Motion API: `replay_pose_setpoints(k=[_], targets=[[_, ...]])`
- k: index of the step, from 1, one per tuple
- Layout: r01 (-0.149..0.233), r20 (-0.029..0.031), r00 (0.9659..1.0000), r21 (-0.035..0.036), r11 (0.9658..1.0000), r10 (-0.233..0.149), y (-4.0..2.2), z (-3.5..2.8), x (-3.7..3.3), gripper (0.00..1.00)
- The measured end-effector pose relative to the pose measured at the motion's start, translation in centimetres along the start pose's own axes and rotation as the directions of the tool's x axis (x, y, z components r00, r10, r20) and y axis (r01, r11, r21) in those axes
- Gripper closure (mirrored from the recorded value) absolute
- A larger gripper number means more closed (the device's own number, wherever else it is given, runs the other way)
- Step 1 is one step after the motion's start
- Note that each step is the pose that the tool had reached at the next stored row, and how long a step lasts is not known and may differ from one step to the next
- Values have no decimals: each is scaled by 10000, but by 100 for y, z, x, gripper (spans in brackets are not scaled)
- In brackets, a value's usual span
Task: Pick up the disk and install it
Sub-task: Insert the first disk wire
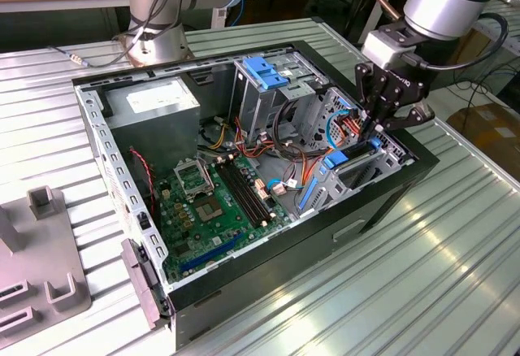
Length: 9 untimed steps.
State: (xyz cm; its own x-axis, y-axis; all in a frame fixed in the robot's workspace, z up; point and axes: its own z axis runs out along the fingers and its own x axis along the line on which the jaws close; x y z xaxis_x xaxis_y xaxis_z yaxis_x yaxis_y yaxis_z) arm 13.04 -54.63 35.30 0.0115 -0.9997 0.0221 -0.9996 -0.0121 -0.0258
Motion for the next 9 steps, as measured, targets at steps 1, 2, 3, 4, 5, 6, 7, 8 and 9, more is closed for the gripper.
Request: replay_pose_setpoints(k=[1,2,3,4,5,6,7,8,9], targets=[[2,-55,10000,2,10000,-2,5,1,0,84],[2,-78,10000,4,10000,-2,12,2,0,84],[2,-96,10000,7,10000,-2,24,4,0,84],[3,-95,10000,8,10000,-3,30,8,0,84],[3,-98,10000,8,10000,-3,31,9,0,84],[3,-101,9999,8,10000,-3,31,11,-1,84],[4,-133,9999,7,10000,-4,32,16,-1,84],[4,-160,9999,7,10000,-4,32,20,0,84],[5,-176,9998,7,10000,-5,32,22,0,84]])
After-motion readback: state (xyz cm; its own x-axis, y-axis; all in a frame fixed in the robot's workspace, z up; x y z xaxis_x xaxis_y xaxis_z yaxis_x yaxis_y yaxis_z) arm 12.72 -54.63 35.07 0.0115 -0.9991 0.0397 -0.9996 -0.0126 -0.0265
